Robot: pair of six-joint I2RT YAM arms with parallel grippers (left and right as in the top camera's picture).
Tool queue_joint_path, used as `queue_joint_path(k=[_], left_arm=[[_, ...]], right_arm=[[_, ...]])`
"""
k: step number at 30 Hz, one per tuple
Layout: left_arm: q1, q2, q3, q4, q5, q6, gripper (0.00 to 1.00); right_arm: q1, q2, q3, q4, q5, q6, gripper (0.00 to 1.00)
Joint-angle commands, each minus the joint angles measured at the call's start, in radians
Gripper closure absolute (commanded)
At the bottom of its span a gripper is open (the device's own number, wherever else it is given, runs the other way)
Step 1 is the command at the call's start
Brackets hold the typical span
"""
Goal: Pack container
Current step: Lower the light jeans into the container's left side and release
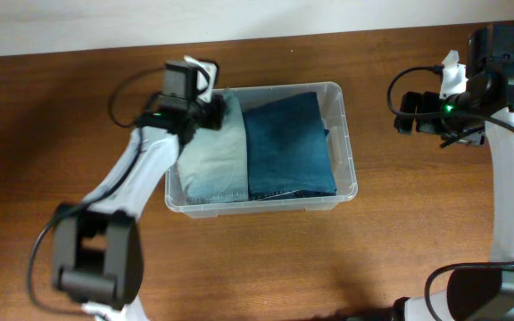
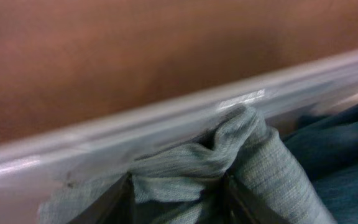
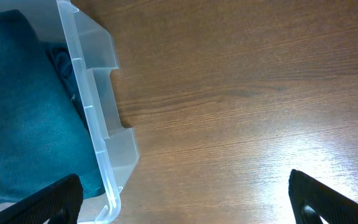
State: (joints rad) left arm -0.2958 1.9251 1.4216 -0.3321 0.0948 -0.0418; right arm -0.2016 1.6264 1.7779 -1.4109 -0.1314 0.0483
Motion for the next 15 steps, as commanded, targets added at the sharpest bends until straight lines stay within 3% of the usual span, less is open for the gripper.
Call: queue_joint_path(k=[1, 5, 10, 12, 15], left_arm=[[-0.022, 0.101, 0.000, -0.080, -0.004, 0.012, 0.54], [-0.024, 0.092, 0.000, -0.129, -0.006, 0.013, 0.55], [-0.003, -0.083, 0.022, -0.125, -0.040, 0.013, 0.49], [0.010, -0.168, 0.035, -0.126, -0.070, 0.013, 0.35], [0.036, -0.287, 0.036, -0.132, -0.101, 0.013, 0.01]], right_arm=[[-0.002, -0.016, -0.005, -0.004, 0.005, -0.007, 0.02], [-0.002, -0.016, -0.005, -0.004, 0.005, -0.007, 0.02], [-0.002, -0.017, -0.005, -0.003, 0.005, -0.007, 0.02], [-0.002, -0.016, -0.005, -0.003, 0.005, -0.010, 0.02], [0.002, -0.017, -0.005, -0.002, 0.005, -0.011, 0.01]])
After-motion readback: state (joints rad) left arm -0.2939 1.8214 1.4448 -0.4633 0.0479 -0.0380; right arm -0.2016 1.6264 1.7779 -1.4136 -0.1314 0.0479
